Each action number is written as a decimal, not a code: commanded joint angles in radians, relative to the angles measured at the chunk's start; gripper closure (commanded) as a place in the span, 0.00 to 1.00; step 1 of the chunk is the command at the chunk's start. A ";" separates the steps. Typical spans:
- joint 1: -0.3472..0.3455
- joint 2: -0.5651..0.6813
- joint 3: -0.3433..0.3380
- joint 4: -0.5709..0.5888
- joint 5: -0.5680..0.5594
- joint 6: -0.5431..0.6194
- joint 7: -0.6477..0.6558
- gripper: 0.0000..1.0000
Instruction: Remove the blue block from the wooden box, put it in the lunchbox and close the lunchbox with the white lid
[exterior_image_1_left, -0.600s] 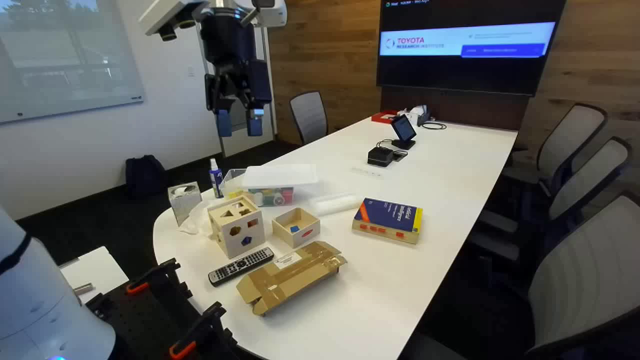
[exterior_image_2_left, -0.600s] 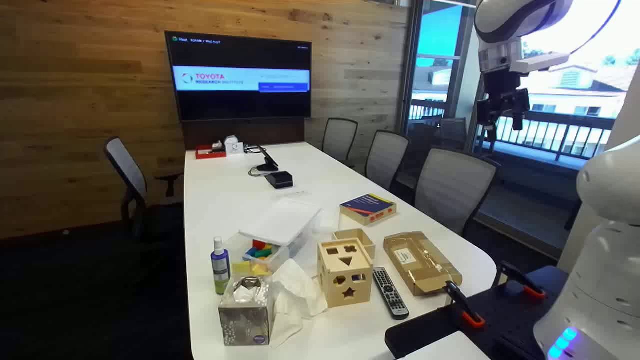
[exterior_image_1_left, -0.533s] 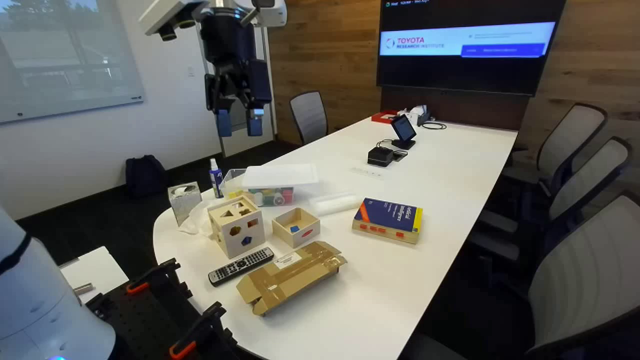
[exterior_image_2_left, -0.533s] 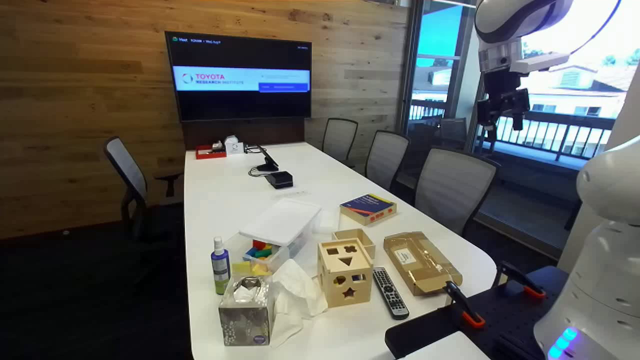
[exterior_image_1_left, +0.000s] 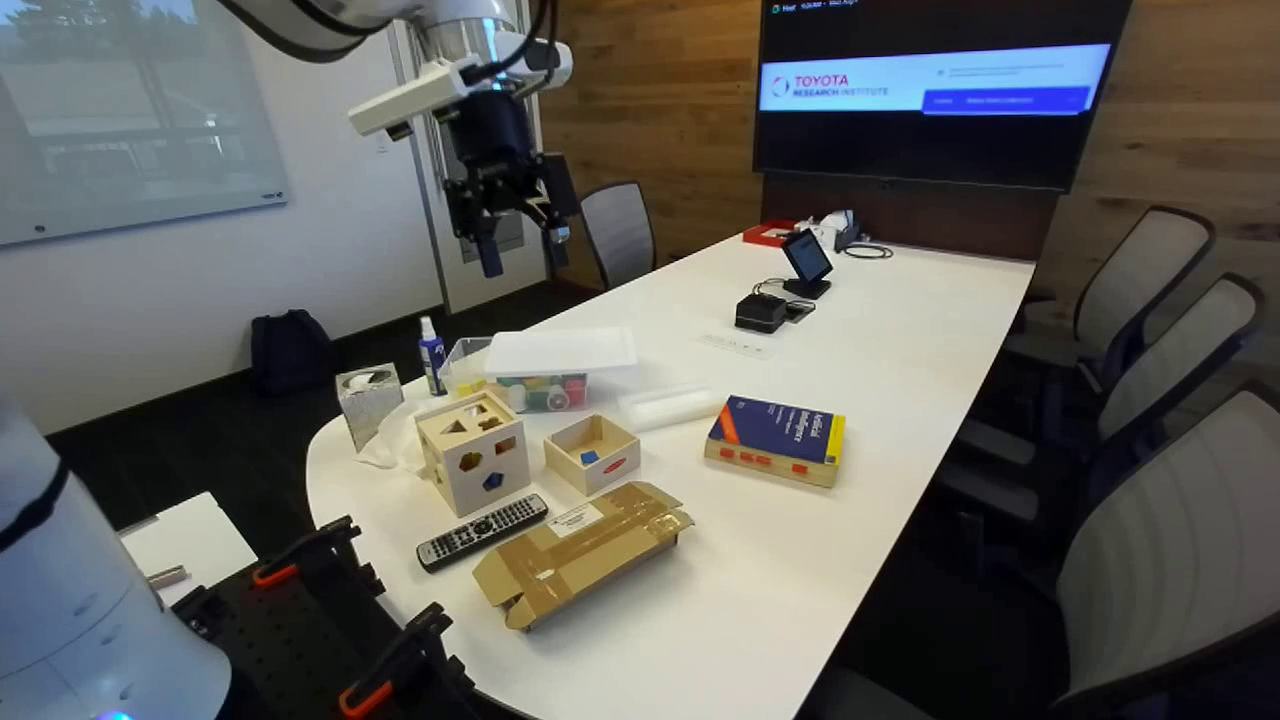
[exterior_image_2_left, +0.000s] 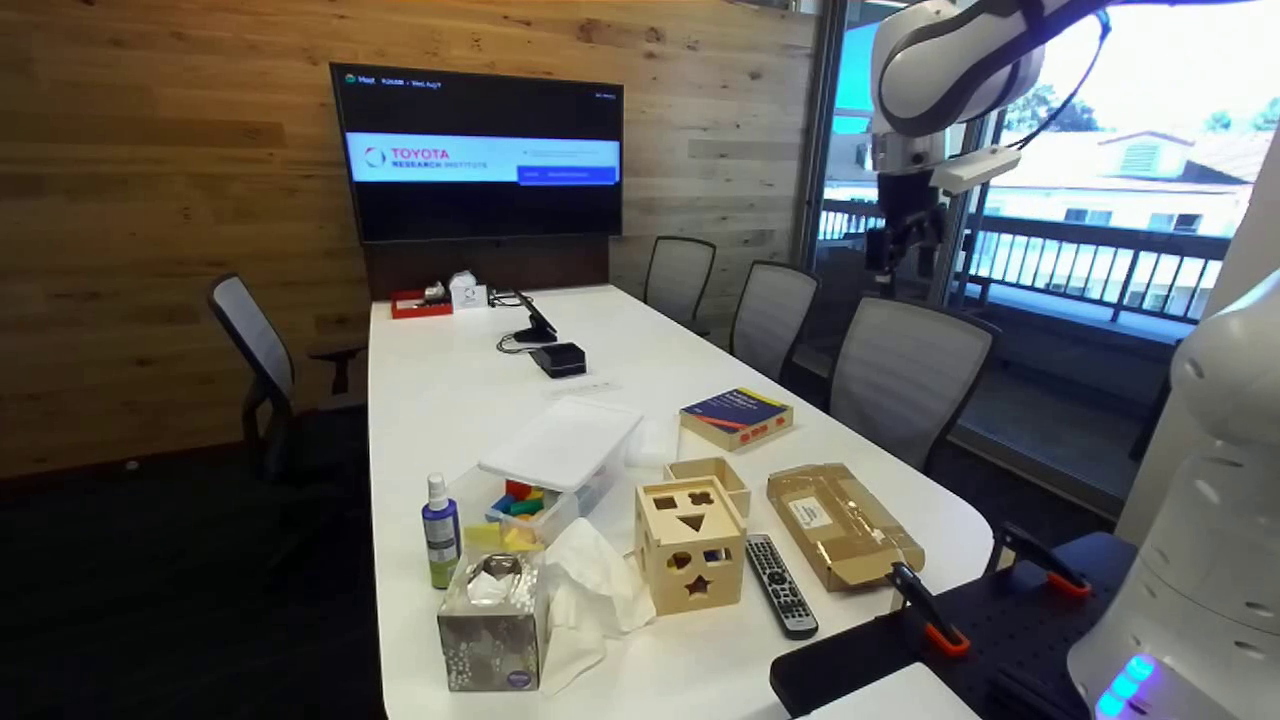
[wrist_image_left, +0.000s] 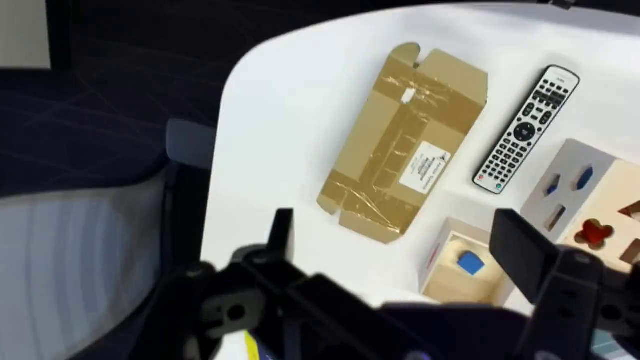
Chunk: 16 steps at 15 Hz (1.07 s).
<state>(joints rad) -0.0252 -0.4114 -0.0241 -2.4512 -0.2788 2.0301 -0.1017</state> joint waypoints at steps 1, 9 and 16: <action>0.049 0.220 0.042 0.067 -0.026 0.196 -0.035 0.00; 0.084 0.652 0.082 0.147 -0.019 0.644 -0.023 0.00; 0.087 0.980 0.101 0.367 0.017 0.670 -0.093 0.00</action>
<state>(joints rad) 0.0591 0.4376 0.0628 -2.2147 -0.2849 2.7097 -0.1323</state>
